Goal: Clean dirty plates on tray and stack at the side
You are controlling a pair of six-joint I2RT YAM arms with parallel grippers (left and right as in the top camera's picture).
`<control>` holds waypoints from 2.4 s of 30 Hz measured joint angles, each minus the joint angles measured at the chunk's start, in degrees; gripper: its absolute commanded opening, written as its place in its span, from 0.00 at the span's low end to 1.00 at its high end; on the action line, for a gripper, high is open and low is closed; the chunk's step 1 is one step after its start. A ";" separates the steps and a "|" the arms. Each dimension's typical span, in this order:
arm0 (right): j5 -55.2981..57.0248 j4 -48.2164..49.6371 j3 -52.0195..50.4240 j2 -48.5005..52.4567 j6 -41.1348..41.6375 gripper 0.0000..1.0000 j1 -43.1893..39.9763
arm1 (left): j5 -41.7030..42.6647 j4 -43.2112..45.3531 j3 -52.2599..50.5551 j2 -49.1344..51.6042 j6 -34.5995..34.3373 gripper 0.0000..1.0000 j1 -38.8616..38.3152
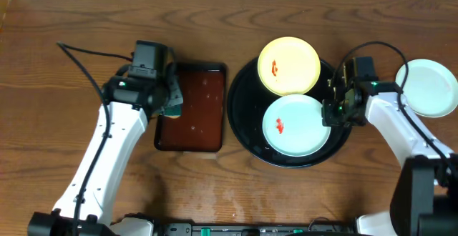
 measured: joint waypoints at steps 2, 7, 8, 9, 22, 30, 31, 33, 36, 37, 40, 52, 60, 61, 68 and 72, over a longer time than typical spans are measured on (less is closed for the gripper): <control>-0.31 0.55 -0.02 1.20 -0.57 0.06 0.00 | 0.02 0.57 0.00 0.00 0.00 0.07 -1.79; -0.79 2.73 -0.11 2.12 -2.75 0.24 0.00 | 0.04 1.99 0.00 0.00 0.00 0.07 -4.87; -0.90 3.34 -0.11 2.12 -3.15 0.24 0.00 | 0.04 2.38 0.00 0.00 0.00 0.07 -5.11; -0.98 4.11 -0.11 2.12 -3.41 0.24 0.00 | 0.04 2.54 0.00 0.00 0.00 0.07 -5.20; -0.92 10.08 -3.72 2.12 -4.72 0.20 0.00 | 0.04 4.50 0.00 2.16 -1.51 0.07 -8.94; -0.92 10.19 -6.82 2.12 -4.83 0.17 0.00 | 0.04 5.22 0.00 3.21 -1.51 0.07 -9.79; -0.92 10.21 -6.82 2.12 -4.83 0.18 0.00 | 0.04 5.22 0.00 3.23 -1.51 0.07 -9.79; -0.92 10.34 -6.82 2.12 -4.81 0.19 0.00 | 0.07 5.25 0.00 3.26 -1.51 0.08 -9.79; -0.90 10.47 -6.82 2.12 -4.76 0.19 0.00 | 0.07 5.70 0.00 3.26 -1.51 0.07 -9.81; -0.90 10.45 -6.82 2.12 -4.76 0.19 0.00 | 0.07 5.95 0.00 3.26 -1.51 0.07 -9.81; -0.92 10.47 -6.80 2.12 -4.76 0.20 -0.04 | 0.07 6.34 0.00 3.26 -1.53 0.07 -9.79; -3.02 9.55 -6.62 2.12 -4.76 0.16 -2.82 | 0.07 6.05 0.00 3.26 -1.53 0.08 -9.81; -6.62 9.57 -6.58 2.12 -4.85 0.07 -4.55 | 0.04 6.05 0.00 3.26 -1.53 0.07 -9.81; -7.23 9.53 -6.51 2.12 -4.90 0.03 -4.81 | 0.07 6.05 0.00 3.26 -1.51 0.07 -9.81; -8.81 8.31 -6.25 2.12 -4.90 0.01 -5.18 | 0.04 6.10 0.00 3.26 -1.51 0.07 -9.79; -8.98 8.26 -6.25 2.12 -4.90 0.01 -5.18 | 0.07 6.93 0.00 3.26 -1.31 0.07 -9.81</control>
